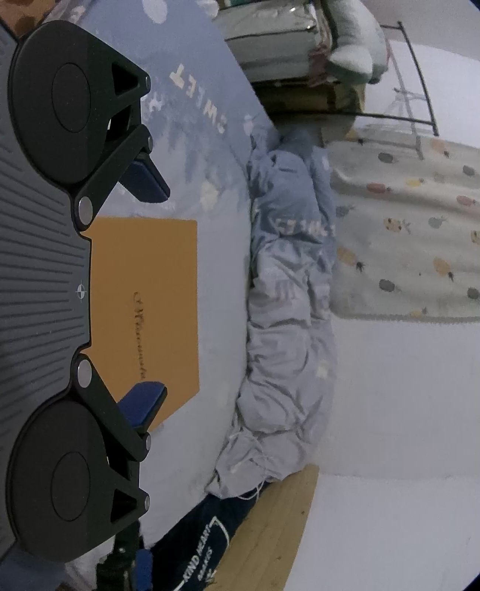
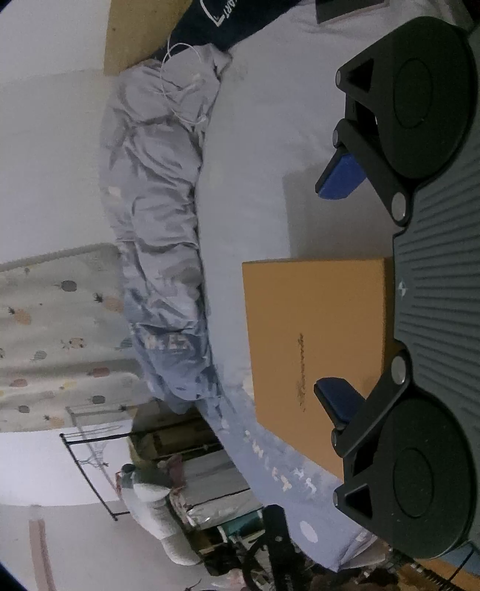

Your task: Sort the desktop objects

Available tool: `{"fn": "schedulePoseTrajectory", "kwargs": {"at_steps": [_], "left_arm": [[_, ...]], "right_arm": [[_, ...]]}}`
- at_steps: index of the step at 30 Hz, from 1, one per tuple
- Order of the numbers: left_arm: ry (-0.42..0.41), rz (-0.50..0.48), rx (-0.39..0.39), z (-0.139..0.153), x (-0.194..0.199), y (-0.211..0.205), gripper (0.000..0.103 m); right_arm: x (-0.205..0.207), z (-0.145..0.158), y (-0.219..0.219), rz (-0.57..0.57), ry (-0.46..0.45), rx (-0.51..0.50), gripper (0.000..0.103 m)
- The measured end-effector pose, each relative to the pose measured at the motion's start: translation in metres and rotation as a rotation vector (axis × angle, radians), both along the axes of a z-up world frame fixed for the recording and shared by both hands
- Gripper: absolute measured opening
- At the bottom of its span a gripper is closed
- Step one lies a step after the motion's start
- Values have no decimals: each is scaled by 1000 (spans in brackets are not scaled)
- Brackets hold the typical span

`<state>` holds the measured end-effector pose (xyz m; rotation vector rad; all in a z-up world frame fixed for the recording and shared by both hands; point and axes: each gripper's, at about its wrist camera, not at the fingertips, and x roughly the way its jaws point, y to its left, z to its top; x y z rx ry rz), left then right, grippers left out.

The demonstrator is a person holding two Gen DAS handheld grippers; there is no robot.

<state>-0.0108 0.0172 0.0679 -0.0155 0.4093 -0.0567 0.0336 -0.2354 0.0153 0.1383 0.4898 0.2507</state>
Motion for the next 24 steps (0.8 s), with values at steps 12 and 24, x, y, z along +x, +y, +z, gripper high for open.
{"fn": "schedulePoseTrajectory", "kwargs": {"at_steps": [12,24], "left_arm": [[5,-39,37,2,-40,-11,103],[10,-89,73,-9,-63,-23,103]], "right_arm": [[-36,0,-4,-22,-59,-16,103],[-47,-3,2,-6,-58,-33,103]]}}
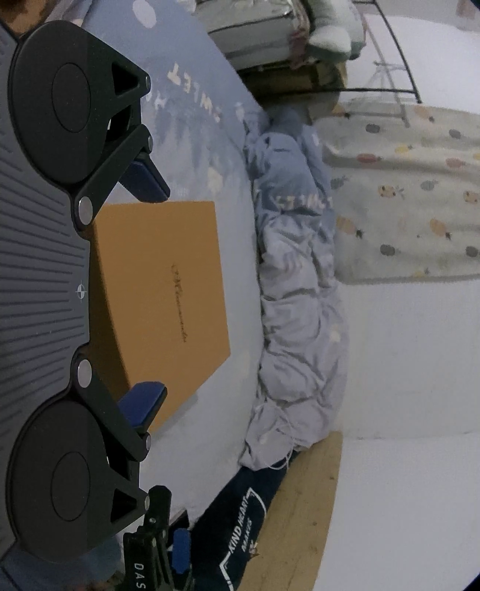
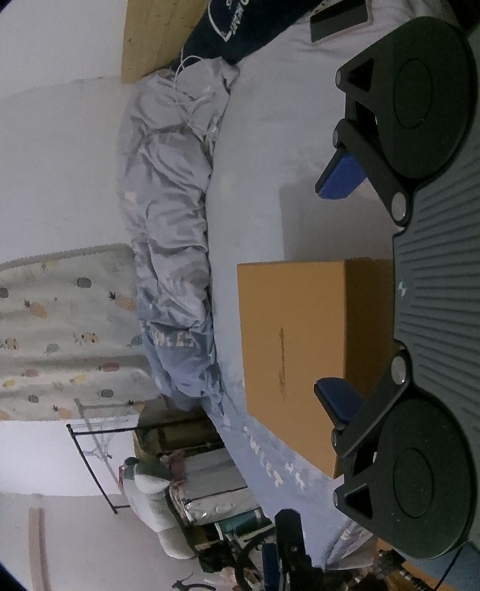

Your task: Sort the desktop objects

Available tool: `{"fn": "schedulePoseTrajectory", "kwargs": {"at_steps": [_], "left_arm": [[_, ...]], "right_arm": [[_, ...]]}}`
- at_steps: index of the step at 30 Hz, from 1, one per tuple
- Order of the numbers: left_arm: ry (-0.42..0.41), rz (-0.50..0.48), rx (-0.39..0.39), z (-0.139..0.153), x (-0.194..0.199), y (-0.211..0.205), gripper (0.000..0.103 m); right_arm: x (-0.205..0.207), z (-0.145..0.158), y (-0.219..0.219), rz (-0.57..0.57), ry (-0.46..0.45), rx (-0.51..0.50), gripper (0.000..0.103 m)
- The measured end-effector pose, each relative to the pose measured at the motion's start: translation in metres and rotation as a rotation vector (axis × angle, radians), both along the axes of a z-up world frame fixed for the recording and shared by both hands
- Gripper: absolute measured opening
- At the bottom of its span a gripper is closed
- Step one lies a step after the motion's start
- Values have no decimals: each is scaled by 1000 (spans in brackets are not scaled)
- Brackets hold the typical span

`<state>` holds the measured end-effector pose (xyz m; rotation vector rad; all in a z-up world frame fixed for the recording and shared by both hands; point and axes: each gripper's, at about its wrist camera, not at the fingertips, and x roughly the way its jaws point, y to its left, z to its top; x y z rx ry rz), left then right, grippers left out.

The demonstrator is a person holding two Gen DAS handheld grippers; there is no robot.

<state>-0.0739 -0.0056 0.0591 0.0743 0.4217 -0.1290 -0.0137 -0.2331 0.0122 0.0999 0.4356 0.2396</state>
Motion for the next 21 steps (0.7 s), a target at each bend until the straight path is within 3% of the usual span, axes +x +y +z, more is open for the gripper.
{"fn": "schedulePoseTrajectory", "kwargs": {"at_steps": [21], "left_arm": [[-30,3,23,-13,-6,-4,103]], "right_arm": [[-22,-5,16,7,-35,-19,103]]}}
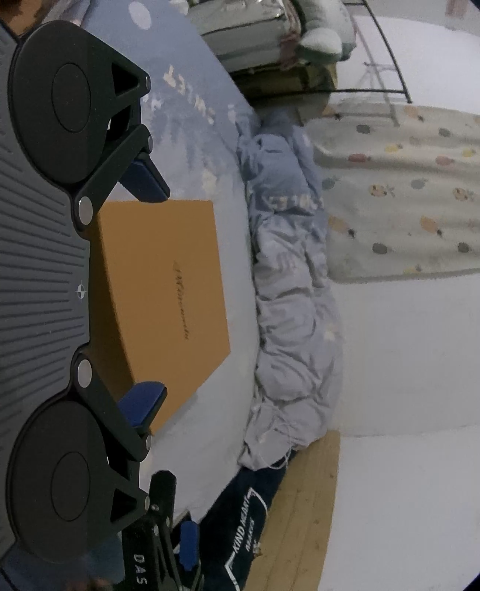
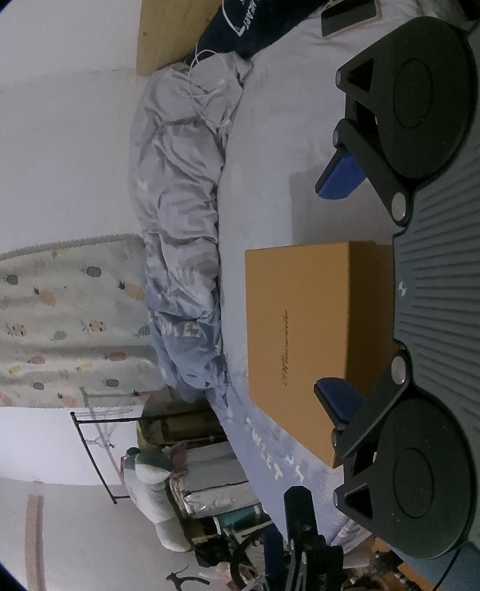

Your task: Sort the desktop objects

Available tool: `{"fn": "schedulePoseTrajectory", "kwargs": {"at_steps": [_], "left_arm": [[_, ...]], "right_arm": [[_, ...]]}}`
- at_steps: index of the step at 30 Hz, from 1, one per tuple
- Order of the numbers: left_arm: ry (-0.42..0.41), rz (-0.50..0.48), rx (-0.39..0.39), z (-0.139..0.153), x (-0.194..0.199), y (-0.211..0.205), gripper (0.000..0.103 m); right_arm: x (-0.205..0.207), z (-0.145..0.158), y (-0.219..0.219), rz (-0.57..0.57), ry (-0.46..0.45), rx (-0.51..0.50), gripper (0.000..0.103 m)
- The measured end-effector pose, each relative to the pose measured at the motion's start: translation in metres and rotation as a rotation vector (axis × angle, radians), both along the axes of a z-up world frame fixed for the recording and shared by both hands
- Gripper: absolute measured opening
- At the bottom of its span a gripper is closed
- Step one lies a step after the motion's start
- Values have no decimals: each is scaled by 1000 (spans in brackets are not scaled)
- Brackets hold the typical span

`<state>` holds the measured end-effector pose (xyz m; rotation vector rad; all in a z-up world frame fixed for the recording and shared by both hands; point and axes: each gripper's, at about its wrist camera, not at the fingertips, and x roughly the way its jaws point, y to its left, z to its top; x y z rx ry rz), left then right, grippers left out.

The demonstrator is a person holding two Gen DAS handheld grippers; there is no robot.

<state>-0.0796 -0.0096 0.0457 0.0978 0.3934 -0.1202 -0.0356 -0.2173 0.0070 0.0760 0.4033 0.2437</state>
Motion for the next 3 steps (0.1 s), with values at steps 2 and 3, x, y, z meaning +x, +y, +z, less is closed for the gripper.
{"fn": "schedulePoseTrajectory", "kwargs": {"at_steps": [2,3], "left_arm": [[6,4,4,0,0,-1,103],[8,7,3,0,0,-2,103]], "right_arm": [[-1,0,-1,-3,-1,2,103],[-1,1,-1,-5,-1,3,103]]}}
